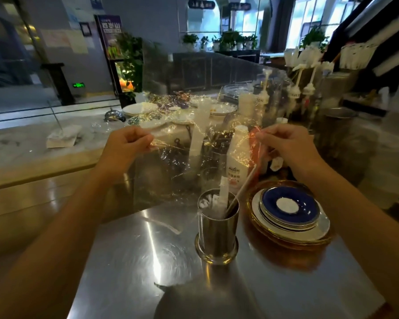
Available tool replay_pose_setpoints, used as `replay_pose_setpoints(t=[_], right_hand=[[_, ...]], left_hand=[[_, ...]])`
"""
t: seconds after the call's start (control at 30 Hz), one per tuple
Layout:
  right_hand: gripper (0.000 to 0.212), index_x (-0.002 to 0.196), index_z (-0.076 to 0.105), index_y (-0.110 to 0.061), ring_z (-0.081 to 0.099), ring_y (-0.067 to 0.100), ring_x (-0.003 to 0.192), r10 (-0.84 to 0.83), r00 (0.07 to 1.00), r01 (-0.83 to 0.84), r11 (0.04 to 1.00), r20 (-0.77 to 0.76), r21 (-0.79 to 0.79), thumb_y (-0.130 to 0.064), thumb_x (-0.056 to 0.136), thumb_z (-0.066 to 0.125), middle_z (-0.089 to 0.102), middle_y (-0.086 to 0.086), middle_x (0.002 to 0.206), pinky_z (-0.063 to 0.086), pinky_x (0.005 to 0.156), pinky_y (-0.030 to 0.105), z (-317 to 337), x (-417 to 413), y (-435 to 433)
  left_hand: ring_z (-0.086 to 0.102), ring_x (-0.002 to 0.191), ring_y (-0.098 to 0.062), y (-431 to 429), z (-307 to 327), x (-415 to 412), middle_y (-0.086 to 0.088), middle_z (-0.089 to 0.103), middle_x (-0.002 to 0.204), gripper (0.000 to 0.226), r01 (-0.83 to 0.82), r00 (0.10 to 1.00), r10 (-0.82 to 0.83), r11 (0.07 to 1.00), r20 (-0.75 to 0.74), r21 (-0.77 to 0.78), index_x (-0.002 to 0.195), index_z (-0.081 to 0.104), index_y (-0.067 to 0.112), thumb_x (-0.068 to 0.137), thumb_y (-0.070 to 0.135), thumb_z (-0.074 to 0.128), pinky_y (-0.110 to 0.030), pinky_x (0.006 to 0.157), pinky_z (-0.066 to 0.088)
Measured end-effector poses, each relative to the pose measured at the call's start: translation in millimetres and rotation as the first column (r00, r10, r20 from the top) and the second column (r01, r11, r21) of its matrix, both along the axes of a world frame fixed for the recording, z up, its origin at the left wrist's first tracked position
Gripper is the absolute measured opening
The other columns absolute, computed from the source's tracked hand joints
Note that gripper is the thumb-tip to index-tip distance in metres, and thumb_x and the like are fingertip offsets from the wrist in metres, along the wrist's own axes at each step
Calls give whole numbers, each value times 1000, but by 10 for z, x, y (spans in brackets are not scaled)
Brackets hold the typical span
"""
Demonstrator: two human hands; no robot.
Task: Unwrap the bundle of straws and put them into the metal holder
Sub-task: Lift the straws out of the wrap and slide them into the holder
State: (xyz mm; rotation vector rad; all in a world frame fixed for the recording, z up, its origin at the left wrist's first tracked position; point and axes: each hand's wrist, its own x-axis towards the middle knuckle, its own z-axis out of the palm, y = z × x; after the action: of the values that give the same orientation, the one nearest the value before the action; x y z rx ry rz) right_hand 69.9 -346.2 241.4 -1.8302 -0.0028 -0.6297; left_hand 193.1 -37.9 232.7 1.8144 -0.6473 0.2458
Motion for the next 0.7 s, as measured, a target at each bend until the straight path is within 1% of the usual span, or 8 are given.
replay_pose_setpoints(t=[0.07, 0.13, 0.23, 0.33, 0.43, 0.53, 0.63, 0.7], right_hand=[[5, 78, 67, -17, 60, 5, 53, 6, 1000, -6, 1000, 0, -9, -16, 81, 64, 68, -12, 58, 52, 48, 17, 26, 22, 9], [4, 79, 67, -19, 60, 4, 54, 13, 1000, -13, 1000, 4, -20, -18, 81, 64, 68, -14, 61, 51, 49, 15, 46, 28, 18], [3, 80, 67, -22, 61, 3, 58, 33, 999, -33, 999, 13, -6, -19, 80, 65, 69, -14, 65, 50, 50, 13, 50, 26, 29], [5, 83, 66, -21, 62, 6, 63, 67, 998, -67, 998, -15, 22, -19, 78, 67, 69, -7, 73, 51, 52, 15, -4, 16, 31], [6, 82, 66, -17, 61, 6, 60, 91, 993, -93, 995, -71, -27, -13, 78, 66, 66, 0, 75, 50, 52, 16, -78, -2, 55], [7, 80, 65, -15, 59, 1, 54, 71, 997, -73, 995, -39, -61, -8, 81, 63, 66, -6, 66, 48, 50, 13, -31, -5, 79], [9, 79, 66, -18, 58, 0, 54, 67, 998, -65, 994, 16, -89, -11, 82, 62, 67, -14, 59, 48, 49, 12, 113, 6, 102], [12, 78, 65, -21, 57, -2, 52, 71, 997, -66, 990, 34, -120, -11, 83, 62, 67, -15, 58, 47, 48, 11, 159, 21, 139]], left_hand=[[65, 70, -6, 27, 3, 8, 6, 68, 70, 12, -18, 1000, 18, 1000, -7, -16, 77, 64, 20, 86, 15, 59, -19, 69, 53], [65, 69, -6, 36, -6, 7, 5, 67, 71, 11, -46, 999, 46, 999, 1, -11, 76, 63, 20, 86, 16, 59, -20, 69, 52], [65, 68, -5, 50, -32, -1, 5, 66, 70, 12, -68, 998, 68, 997, 2, -25, 76, 63, 21, 86, 16, 60, -17, 66, 52], [62, 69, -11, 75, -70, -8, -3, 64, 74, 9, -88, 996, 88, 996, -1, -22, 80, 63, 13, 87, 16, 58, -18, 67, 52], [61, 65, -4, 65, -111, -35, -5, 62, 75, 10, -112, 993, 109, 990, -43, -87, 78, 62, 14, 87, 12, 58, -11, 62, 51], [63, 68, -5, 50, -147, -63, -2, 64, 76, 11, -133, 989, 123, 983, -86, -122, 79, 63, 16, 88, 14, 58, -19, 67, 51], [62, 73, -7, 57, -205, -83, 4, 67, 77, 11, -161, 982, 146, 978, -119, -130, 79, 65, 21, 88, 21, 58, -23, 72, 48], [61, 76, -11, 73, -265, -88, 1, 66, 78, 11, -148, 978, 124, 978, -167, -145, 79, 65, 20, 87, 19, 59, -28, 76, 49]])
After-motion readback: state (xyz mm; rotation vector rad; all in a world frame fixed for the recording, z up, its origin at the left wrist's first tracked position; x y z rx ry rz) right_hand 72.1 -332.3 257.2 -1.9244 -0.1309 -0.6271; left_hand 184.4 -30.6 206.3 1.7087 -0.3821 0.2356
